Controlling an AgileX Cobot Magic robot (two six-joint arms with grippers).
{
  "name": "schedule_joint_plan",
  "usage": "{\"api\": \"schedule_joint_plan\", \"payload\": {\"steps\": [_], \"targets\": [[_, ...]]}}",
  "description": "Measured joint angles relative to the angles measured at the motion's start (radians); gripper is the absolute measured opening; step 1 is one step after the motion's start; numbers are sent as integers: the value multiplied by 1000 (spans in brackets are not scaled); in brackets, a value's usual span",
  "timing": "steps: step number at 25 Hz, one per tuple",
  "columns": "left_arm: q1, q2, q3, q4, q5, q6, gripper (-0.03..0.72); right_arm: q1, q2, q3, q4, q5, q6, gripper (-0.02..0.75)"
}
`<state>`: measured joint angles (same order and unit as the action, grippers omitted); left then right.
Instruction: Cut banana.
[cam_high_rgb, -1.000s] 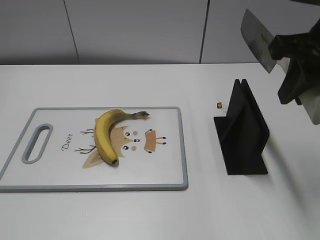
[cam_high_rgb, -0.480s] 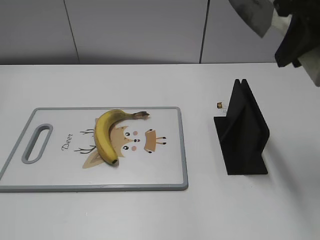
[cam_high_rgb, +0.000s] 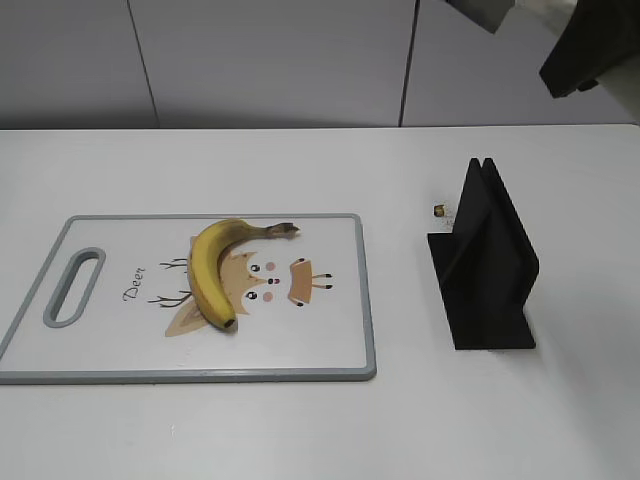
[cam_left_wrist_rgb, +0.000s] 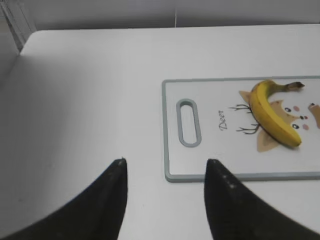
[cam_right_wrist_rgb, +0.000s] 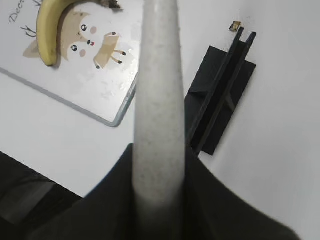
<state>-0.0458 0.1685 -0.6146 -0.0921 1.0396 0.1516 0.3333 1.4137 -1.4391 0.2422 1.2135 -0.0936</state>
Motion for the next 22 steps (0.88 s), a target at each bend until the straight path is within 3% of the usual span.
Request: {"api": "schedule_joint_plan", "payload": {"steps": [5,9,13,22], "targets": [[0,142,-102,35,-114,34,482,0,35,-5,0,0,-216,160],[-7,267,-178,-15,-188,161,522,0,63,-31,0,0,-416,160],[-56,393,-255,-80,-232,275,601,0,103,-69,0,-1,-608,160],[-209,755,-517,-82,-115,538,608,69,240,-166,8,-2,-852,160]]}}
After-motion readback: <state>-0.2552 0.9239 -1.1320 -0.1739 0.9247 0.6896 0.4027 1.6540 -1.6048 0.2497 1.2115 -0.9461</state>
